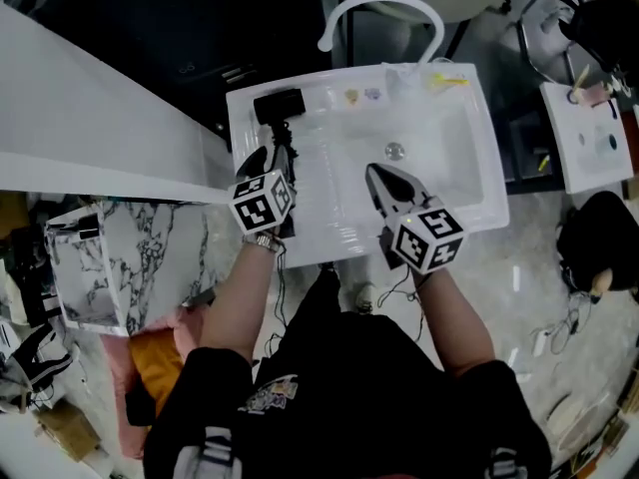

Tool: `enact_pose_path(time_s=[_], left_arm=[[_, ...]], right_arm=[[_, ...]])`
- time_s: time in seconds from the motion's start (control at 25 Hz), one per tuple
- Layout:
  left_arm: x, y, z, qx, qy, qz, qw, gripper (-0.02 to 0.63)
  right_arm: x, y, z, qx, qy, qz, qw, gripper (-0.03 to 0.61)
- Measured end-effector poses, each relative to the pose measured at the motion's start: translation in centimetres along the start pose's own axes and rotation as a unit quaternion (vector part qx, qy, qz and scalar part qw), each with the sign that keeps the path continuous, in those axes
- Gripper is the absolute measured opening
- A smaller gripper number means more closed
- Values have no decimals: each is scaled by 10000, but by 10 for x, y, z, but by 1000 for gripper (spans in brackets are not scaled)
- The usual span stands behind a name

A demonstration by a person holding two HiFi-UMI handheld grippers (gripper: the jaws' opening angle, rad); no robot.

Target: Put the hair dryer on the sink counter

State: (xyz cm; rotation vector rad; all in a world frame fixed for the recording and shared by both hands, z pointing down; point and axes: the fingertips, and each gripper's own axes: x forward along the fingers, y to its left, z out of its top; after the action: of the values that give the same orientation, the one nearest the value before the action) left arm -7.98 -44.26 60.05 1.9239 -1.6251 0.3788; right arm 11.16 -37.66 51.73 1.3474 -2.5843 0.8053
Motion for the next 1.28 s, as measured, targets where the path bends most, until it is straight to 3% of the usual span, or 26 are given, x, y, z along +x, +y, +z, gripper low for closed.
enact_pose_path(time_s=[0.08,0.12,0.44,0.68,0.92,1.28], left_arm=[[-32,-9,0,67,-269,35,9996,28],[-48,-16,0,67,-403,0,9992,9],[-193,-82,-16,-218,-1235,-726,9894,3],[-288,-118,-47,101,-1551,-915,9836,3],[-362,-107,-68,292,-1729,-718,9819,3],[-445,-44,-91,363,-1848,-453,9811,3]], right_arm=[[-21,8,-1,-53,-61,54,10000,-3],[-32,12,-1,-81,-98,85,9999,-2],[-140,51,1,-351,-541,422,9970,-2],[-195,85,-7,-494,-641,726,9941,-2],[-199,136,-28,-425,-466,1168,9912,-2],[-180,234,-71,-481,-248,1556,9863,-2]])
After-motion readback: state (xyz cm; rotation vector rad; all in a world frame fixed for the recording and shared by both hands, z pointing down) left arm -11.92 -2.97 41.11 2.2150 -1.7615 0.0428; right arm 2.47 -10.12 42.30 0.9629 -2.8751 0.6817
